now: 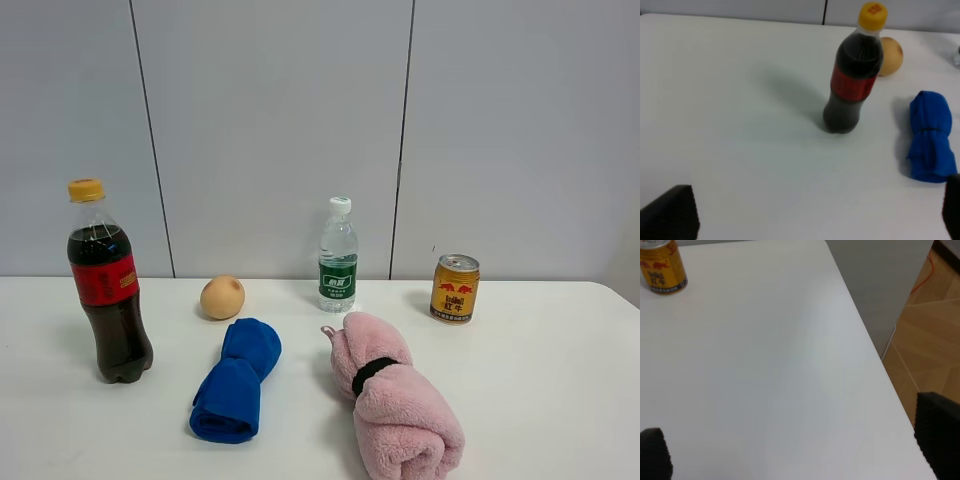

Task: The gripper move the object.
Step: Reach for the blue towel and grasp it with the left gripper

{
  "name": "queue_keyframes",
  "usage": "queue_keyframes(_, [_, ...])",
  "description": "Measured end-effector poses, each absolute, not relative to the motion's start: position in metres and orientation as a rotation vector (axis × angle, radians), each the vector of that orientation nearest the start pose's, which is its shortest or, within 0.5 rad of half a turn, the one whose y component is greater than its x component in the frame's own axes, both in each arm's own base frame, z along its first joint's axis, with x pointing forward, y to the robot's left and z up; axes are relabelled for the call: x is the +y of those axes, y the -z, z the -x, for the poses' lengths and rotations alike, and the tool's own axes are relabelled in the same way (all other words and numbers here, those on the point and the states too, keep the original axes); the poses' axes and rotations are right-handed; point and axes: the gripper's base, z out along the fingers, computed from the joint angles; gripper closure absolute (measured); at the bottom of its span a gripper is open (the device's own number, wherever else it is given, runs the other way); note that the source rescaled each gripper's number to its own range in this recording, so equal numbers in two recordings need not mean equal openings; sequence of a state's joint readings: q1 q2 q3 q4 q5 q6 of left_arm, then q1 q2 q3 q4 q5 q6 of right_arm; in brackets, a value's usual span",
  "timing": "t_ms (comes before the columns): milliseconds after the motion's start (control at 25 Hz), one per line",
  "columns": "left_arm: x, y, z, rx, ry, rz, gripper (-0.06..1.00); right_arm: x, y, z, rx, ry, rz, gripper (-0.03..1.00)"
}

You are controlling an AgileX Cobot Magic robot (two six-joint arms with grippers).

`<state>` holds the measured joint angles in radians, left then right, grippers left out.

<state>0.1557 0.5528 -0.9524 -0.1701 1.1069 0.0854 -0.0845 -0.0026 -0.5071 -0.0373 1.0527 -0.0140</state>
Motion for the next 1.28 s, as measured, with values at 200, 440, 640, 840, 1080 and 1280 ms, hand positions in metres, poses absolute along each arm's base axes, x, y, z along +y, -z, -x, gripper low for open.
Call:
queue_keyframes(200, [-0.006,-0.396,-0.104,2.251,0.159,-0.014,-0.05,-0.002,-0.28,0.006,2.026,0.107,-0.073,-0.03])
queue_keyframes(440, [-0.007,-0.41,-0.131,2.255,0.226,-0.055,-0.05,-0.002,-0.28,0.006,2.026,0.107,-0.073,-0.03])
queue_keyframes(640, [-0.006,-0.436,-0.14,2.197,0.222,-0.076,-0.05,-0.002,-0.28,0.006,2.026,0.107,-0.073,-0.03])
queue_keyframes(840, [-0.005,-0.461,-0.156,2.148,0.22,-0.089,-0.05,-0.002,-0.28,0.006,2.026,0.107,-0.073,-0.03])
queue_keyframes(1080, [-0.005,-0.48,-0.186,2.119,0.282,-0.102,-0.05,-0.002,-0.28,0.006,2.026,0.107,-0.073,-0.03])
queue_keyframes(1280, [-0.006,-0.483,-0.207,2.114,0.336,-0.143,-0.05,-0.002,-0.28,0.006,2.026,0.107,-0.073,-0.03])
